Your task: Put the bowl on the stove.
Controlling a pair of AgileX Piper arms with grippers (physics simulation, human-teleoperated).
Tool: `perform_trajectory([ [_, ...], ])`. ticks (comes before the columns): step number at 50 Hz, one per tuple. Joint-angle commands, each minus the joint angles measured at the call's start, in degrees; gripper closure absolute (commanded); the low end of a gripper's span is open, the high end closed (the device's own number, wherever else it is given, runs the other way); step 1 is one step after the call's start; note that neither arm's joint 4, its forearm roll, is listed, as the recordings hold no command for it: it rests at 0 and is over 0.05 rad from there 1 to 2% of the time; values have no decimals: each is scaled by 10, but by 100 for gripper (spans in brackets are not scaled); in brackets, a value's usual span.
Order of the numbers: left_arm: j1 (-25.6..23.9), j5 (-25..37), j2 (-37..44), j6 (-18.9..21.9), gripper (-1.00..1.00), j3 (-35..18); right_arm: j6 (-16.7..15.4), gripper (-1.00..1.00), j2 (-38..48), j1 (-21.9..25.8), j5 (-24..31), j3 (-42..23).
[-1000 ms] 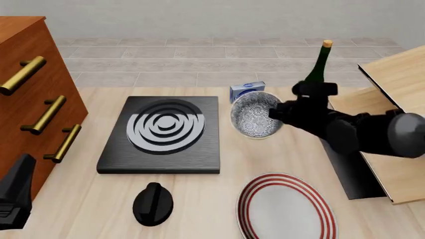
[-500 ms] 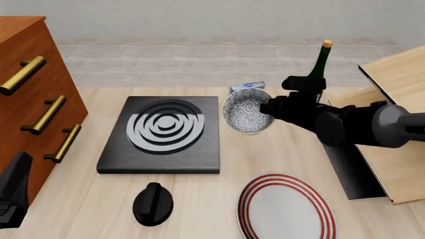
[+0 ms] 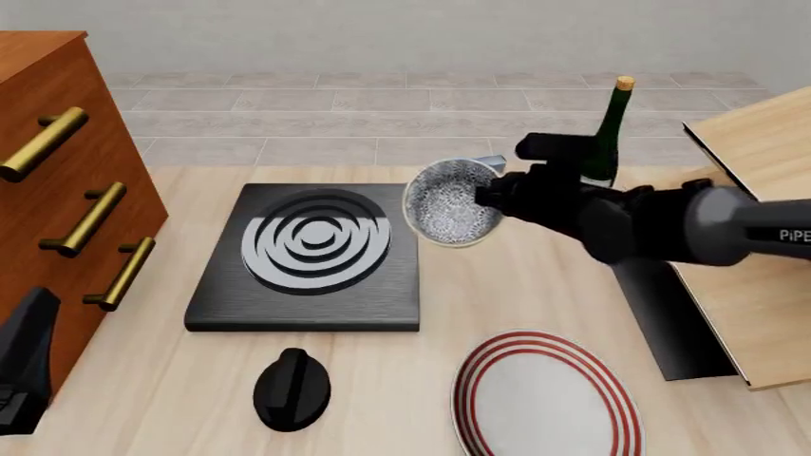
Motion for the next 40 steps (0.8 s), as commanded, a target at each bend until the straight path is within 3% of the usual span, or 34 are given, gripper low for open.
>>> perform_trajectory([
  [1, 0, 0, 0, -4, -100, 2, 7, 100, 13, 15, 16, -34],
  [40, 7, -7, 0, -10, -100, 16, 41, 100, 62, 64, 53, -132],
])
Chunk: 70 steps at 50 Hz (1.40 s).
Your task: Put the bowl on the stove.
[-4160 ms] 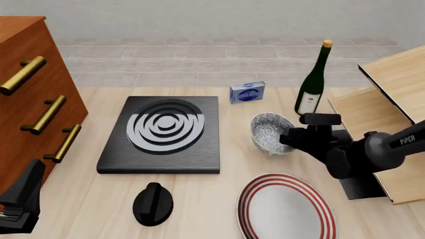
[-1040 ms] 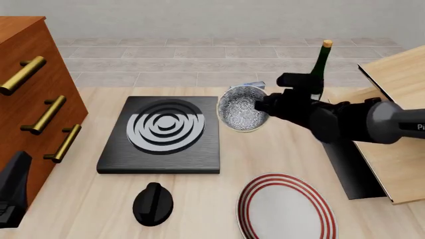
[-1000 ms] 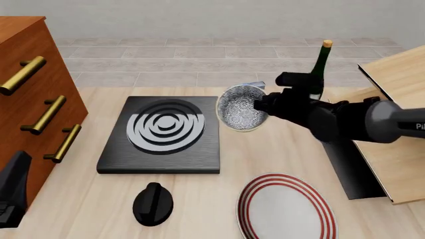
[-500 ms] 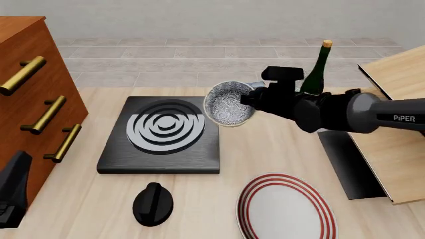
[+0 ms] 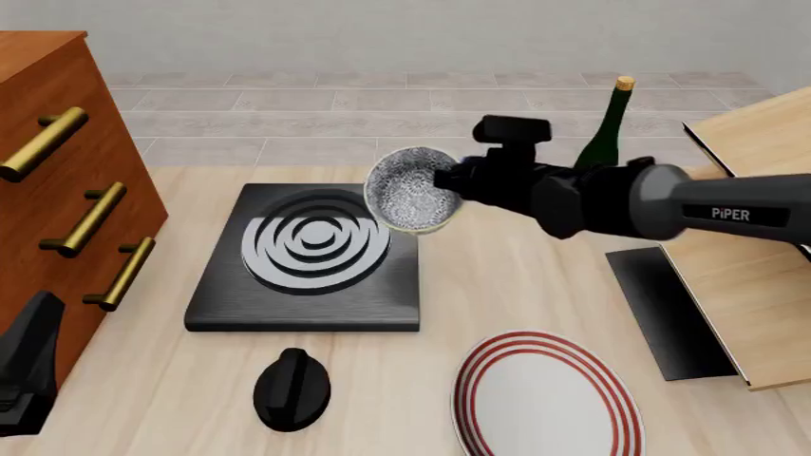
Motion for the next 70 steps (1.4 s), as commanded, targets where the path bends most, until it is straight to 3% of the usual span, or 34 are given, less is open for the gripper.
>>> perform_trajectory([
  [1, 2, -3, 0, -1, -100, 4, 12, 100, -1, 17, 12, -26],
  [70, 15, -3, 0, -14, -100, 2, 64, 100, 71, 87, 41, -127],
])
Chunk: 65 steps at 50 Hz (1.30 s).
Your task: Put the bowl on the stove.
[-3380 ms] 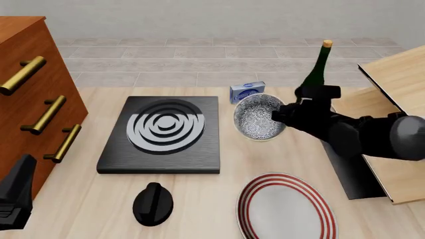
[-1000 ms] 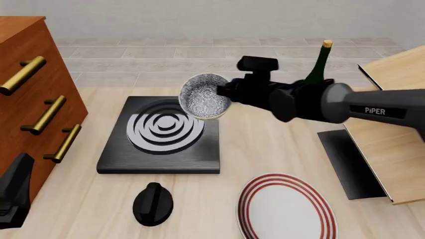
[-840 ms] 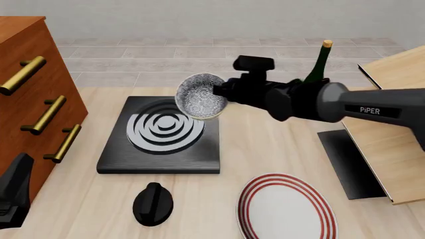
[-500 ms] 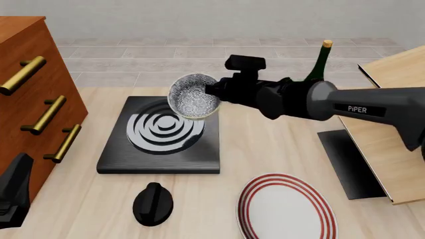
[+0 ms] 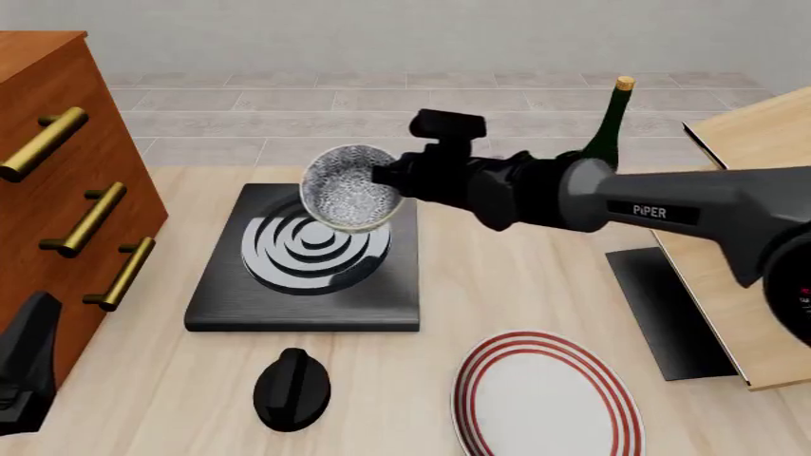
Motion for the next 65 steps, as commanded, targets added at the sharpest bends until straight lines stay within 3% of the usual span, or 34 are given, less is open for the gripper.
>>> perform_trajectory([
  [1, 2, 2, 0, -1, -100, -5, 10, 100, 6, 9, 1, -17],
  [65, 18, 0, 0, -10, -100, -4, 43, 100, 95, 35, 59, -131],
])
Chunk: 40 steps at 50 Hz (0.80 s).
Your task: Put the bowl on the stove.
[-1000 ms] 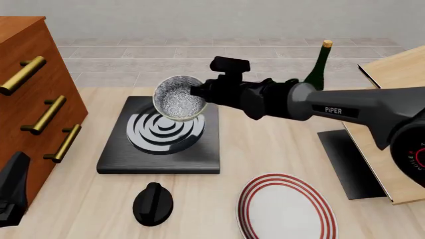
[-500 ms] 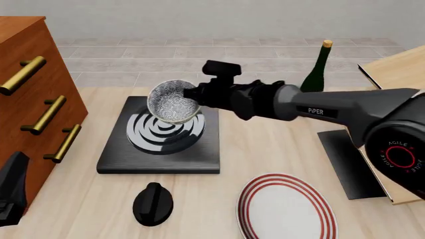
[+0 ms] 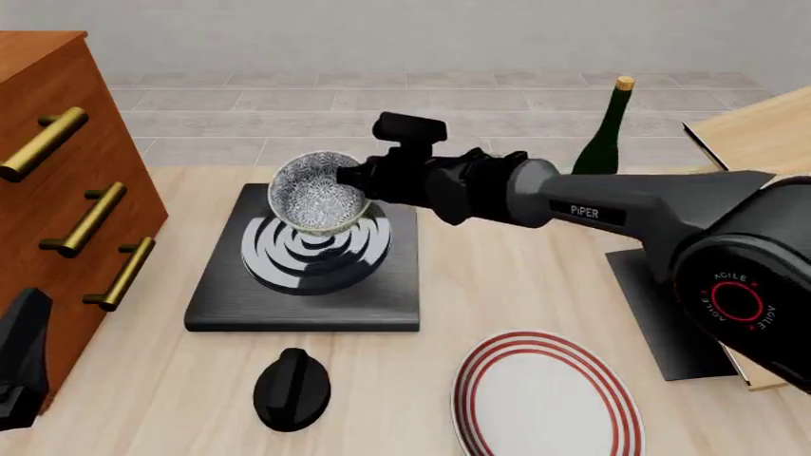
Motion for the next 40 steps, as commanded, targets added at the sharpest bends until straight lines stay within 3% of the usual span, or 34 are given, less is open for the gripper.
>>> perform_trajectory([
  [1, 3, -1, 0, -2, -100, 1, 4, 100, 20, 2, 4, -20],
  [40, 5, -3, 0, -4, -100, 6, 17, 100, 92, 4, 19, -74],
])
